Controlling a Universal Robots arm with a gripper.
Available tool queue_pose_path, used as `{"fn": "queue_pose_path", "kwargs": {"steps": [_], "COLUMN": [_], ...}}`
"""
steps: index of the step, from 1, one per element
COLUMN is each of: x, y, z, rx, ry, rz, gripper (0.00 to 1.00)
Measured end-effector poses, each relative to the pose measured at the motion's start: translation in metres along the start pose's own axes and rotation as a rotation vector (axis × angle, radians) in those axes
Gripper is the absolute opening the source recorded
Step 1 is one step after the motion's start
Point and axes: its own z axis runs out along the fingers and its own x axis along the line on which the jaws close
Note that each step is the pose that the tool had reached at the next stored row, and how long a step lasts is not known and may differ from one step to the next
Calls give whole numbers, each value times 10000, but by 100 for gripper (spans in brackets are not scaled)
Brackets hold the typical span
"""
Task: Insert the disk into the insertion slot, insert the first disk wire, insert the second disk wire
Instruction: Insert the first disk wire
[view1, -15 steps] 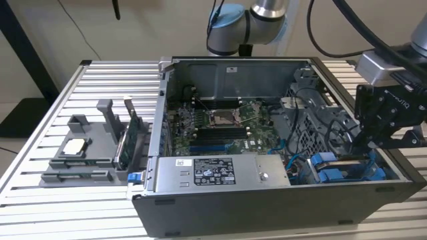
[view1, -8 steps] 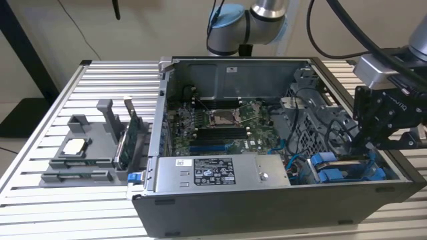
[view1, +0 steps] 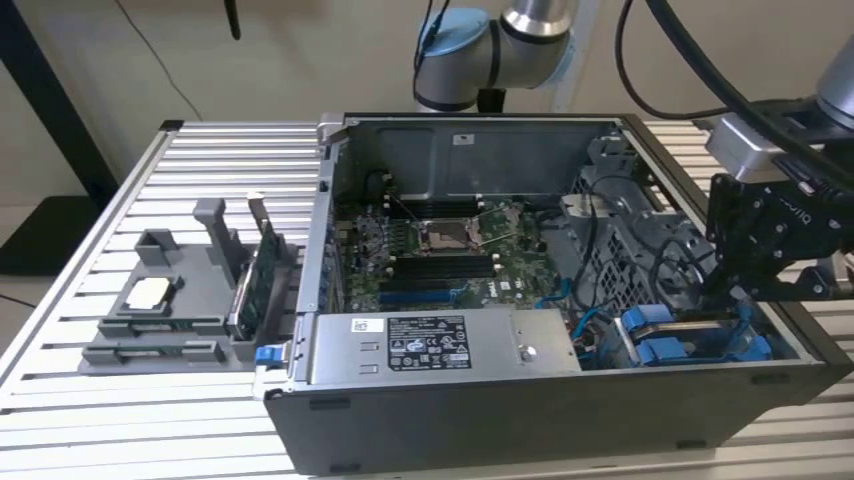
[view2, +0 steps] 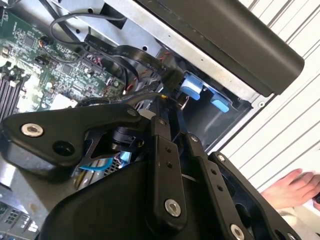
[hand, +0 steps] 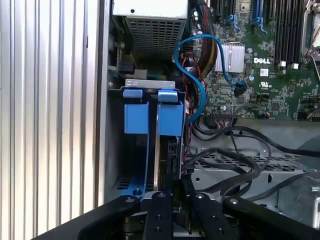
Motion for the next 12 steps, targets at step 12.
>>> {"fn": "queue_pose_path", "kwargs": {"steps": [12], "x": [2], "y": [-2], "z": [74], "rx": [11], "ry": [-8], "rz": [378], "gripper": [19]}}
